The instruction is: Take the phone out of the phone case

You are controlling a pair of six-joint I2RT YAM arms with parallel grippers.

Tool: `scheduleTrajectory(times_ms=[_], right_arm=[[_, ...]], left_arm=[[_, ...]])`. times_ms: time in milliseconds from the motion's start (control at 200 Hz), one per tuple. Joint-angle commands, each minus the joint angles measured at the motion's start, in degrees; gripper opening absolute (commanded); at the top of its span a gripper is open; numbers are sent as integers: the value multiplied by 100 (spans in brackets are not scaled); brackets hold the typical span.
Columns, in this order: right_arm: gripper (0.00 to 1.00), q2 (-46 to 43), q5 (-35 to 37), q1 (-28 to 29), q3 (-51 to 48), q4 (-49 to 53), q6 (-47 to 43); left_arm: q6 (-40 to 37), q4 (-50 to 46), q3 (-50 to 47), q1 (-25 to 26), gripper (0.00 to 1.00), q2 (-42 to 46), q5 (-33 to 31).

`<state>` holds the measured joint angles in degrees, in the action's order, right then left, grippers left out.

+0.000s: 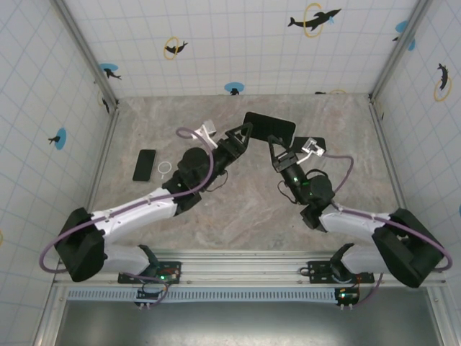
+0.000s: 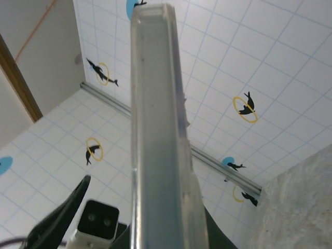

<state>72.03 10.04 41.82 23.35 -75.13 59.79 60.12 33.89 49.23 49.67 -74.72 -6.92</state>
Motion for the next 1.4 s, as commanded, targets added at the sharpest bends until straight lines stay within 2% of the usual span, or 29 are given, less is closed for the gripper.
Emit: scheduleTrajectory(times_ms=[0, 45, 105, 185, 290, 370, 485, 626, 781, 936, 1166, 1301, 1396], right_arm=[[6, -537, -1128, -208, 344, 825, -1218], [6, -695, -1516, -332, 433, 1358, -1578], [6, -852, -1909, -485, 483, 1839, -1939], [6, -1010, -2367, -709, 470, 2245, -2226], [6, -1170, -2977, -934, 593, 2871, -2730], [6, -1173, -3553, -1004, 801, 3399, -3188], [6, -1134, -4082, -1027, 1289, 4562, -4205], [6, -1015, -4611, -1179, 1688, 5419, -4932], [7, -876, -5030, -1337, 2045, 5971, -5330], [7, -765, -5316, -1413, 2191, 6201, -5478], [7, -624, -5595, -1413, 2254, 6412, -5644], [7, -463, -5808, -1405, 2397, 6434, -5671], [7, -364, -5955, -1405, 2494, 6445, -5680]], left_arm=[[-1658, -1649, 558, -269, 92, 118, 860], [-2078, -2174, 774, -365, 93, 98, 1040], [-2582, -2355, 913, -521, 97, 97, 1458], [-3169, -2669, 1051, -703, 98, 106, 1770], [-3433, -2569, 1044, -1073, 98, 161, 2563], [-3514, -2069, 845, -1271, 98, 219, 3056], [-4349, -3258, 1609, -1301, 98, -166, 3632], [-5511, -4395, 2265, -1346, 97, -504, 4176], [-6347, -5348, 2705, -1682, 86, -789, 5178], [-7191, -6327, 3106, -1739, 73, -1085, 5457], [-7700, -6586, 3280, -1740, 54, -1329, 6057], [-7581, -6346, 3360, -1741, 45, -1493, 6673], [-7690, -6486, 3484, -1741, 38, -1620, 6865]])
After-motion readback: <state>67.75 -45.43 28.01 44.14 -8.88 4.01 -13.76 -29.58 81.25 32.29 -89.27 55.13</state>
